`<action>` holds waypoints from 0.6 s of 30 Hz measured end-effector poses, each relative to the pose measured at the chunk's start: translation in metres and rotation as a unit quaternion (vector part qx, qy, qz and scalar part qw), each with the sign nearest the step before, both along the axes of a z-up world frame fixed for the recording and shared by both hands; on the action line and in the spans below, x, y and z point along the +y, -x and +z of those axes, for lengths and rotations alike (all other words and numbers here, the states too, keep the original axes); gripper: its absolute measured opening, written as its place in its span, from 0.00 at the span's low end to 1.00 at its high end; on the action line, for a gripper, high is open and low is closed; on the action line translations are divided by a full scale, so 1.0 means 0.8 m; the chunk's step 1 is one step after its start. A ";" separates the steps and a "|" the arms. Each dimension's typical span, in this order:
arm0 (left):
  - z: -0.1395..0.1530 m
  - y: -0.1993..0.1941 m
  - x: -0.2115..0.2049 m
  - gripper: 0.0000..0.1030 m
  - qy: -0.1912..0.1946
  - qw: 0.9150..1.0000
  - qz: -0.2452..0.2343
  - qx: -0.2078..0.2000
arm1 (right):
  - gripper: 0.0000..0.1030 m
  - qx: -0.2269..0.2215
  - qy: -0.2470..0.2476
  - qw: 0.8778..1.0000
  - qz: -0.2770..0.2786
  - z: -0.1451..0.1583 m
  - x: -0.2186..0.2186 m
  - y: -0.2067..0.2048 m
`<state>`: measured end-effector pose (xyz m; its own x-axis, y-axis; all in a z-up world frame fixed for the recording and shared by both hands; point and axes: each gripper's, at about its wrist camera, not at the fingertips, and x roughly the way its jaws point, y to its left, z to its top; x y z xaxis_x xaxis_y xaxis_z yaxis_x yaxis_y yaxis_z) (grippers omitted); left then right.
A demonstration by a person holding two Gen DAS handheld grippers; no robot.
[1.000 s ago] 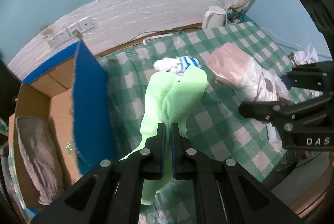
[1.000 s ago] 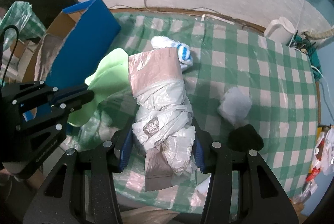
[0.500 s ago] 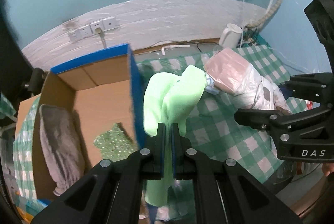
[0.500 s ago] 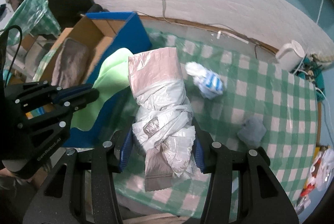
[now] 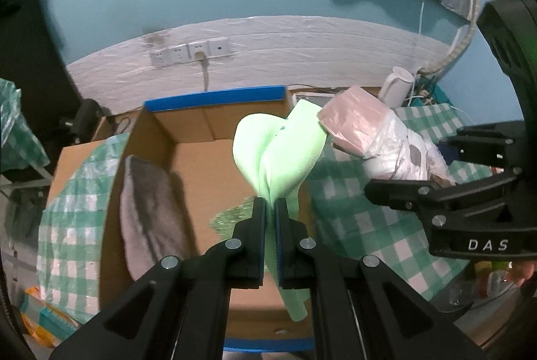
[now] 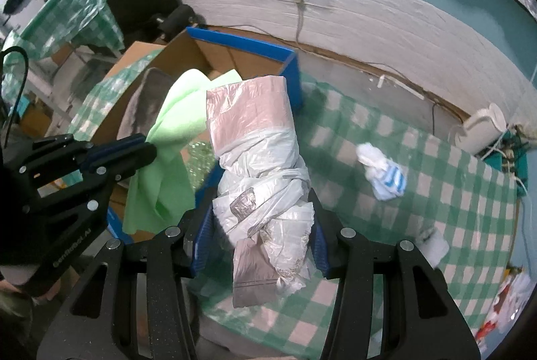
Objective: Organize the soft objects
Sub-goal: 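Carry the green cloth with the left gripper while the right carries the white plastic bag over the box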
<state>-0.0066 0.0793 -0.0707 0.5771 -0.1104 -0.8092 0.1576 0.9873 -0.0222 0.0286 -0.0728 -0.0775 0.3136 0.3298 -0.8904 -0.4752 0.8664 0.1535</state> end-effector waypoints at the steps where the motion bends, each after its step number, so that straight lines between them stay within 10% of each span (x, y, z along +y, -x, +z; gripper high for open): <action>1: 0.000 0.001 0.006 0.05 -0.001 1.000 0.003 -0.001 | 0.48 -0.001 0.001 1.000 0.004 0.001 0.007 0.000; 18: -0.028 -0.003 0.098 0.05 0.000 0.997 0.077 0.019 | 0.48 0.016 0.010 0.998 0.056 -0.012 0.112 -0.009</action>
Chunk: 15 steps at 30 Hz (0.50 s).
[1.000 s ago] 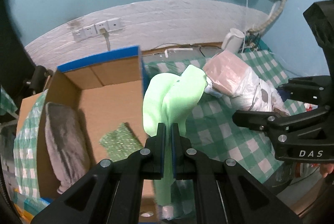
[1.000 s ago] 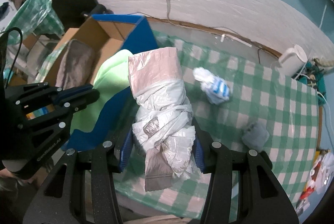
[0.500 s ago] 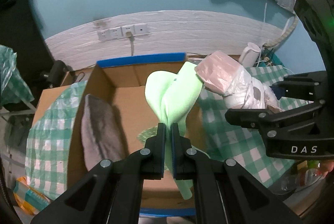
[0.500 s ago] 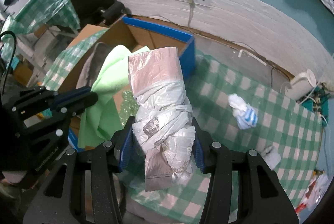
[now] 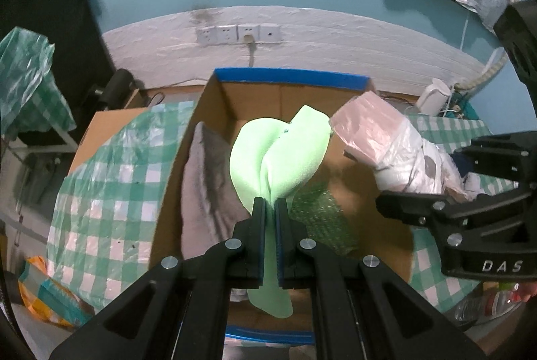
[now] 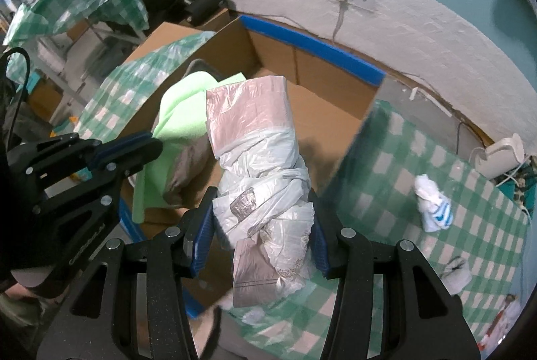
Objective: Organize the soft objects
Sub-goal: 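Carry the green cloth with the left gripper while the right carries the white plastic bag over the box, then open both grippers to drop the green cloth and white bag into the box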
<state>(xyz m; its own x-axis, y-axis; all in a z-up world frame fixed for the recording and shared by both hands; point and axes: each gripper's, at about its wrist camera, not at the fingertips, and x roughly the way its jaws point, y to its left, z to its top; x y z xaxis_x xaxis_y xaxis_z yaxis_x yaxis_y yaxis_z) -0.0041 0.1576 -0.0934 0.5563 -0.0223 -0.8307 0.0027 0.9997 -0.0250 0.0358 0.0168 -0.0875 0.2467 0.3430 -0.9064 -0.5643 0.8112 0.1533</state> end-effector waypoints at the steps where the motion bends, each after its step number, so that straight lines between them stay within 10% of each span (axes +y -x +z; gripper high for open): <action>1: -0.002 -0.001 0.003 0.05 0.000 1.000 0.004 0.003 | 0.48 0.004 -0.001 1.000 0.002 -0.003 0.004 0.000; 15: -0.009 -0.004 0.021 0.50 -0.004 0.999 0.040 0.012 | 0.63 0.017 0.002 1.000 -0.009 -0.026 0.024 -0.008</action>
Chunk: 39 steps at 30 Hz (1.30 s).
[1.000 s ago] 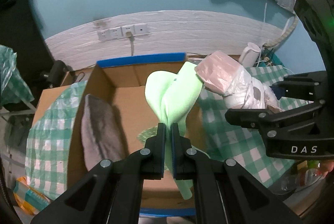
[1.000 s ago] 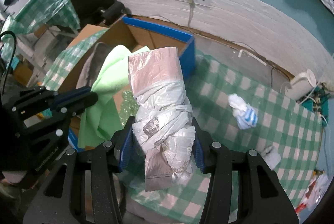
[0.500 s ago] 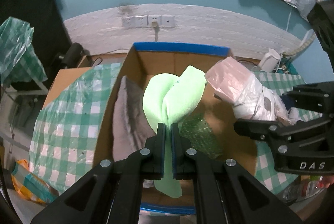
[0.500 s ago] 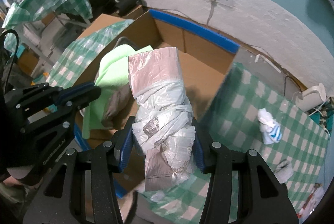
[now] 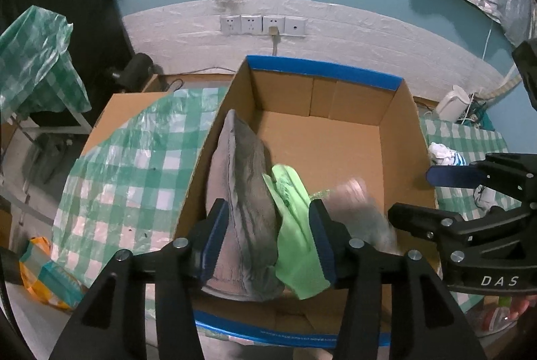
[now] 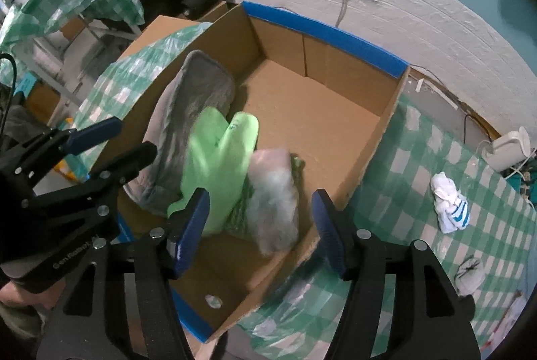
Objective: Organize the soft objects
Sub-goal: 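Open both grippers to drop the green cloth and white bag into the box, then move both tools back over the table toward the socks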
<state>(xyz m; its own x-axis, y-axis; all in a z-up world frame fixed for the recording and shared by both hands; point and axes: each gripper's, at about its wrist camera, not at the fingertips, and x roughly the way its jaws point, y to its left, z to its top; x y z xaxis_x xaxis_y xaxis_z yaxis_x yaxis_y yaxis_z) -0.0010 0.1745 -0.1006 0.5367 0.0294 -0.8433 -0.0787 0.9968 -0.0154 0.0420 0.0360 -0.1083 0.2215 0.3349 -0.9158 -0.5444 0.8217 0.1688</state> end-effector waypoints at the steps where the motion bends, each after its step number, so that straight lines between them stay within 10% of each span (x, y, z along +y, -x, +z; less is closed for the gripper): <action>1: 0.000 0.000 0.000 0.50 0.001 1.000 -0.001 0.000 | 0.63 0.000 -0.001 1.000 0.000 0.001 -0.002 0.000; 39: 0.002 -0.002 -0.176 0.56 -0.021 0.990 -0.136 0.013 | 0.64 -0.011 0.006 0.992 -0.125 -0.011 -0.223 0.012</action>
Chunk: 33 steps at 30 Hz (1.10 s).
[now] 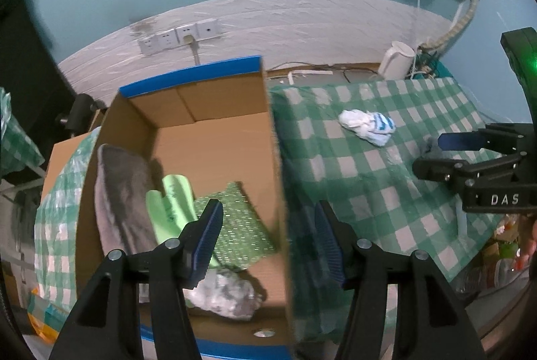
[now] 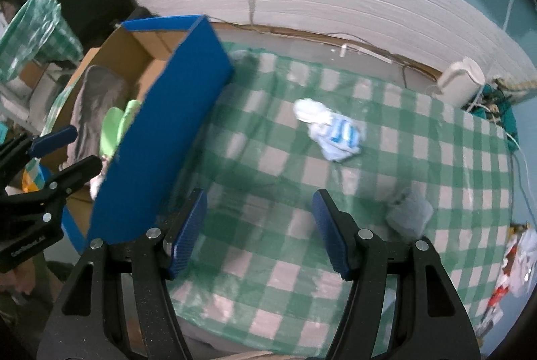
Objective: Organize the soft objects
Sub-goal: 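Move both tools back over the table toward the socks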
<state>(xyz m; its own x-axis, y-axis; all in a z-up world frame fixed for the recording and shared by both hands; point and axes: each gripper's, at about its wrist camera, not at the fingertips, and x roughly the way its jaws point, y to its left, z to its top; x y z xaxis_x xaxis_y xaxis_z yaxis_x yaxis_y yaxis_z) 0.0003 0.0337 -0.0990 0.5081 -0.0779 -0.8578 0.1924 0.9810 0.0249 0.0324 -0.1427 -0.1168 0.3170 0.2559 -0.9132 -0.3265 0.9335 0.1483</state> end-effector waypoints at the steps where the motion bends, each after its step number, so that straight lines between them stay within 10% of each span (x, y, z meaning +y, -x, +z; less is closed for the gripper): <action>1: -0.001 0.000 -0.005 0.56 -0.002 1.000 -0.003 0.001 | 0.64 0.000 -0.001 1.000 -0.005 -0.001 -0.008 0.001; 33: -0.058 -0.037 -0.150 0.68 -0.032 0.996 -0.069 0.051 | 0.65 0.062 0.018 0.987 -0.147 -0.083 -0.221 0.015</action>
<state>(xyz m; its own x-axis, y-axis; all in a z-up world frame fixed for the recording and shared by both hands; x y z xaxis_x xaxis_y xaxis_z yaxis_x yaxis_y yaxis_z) 0.0300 -0.0862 -0.1451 0.4065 -0.0842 -0.9097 0.3308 0.9418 0.0606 0.0204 -0.3198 -0.1836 0.2585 0.1367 -0.9563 -0.0227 0.9905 0.1354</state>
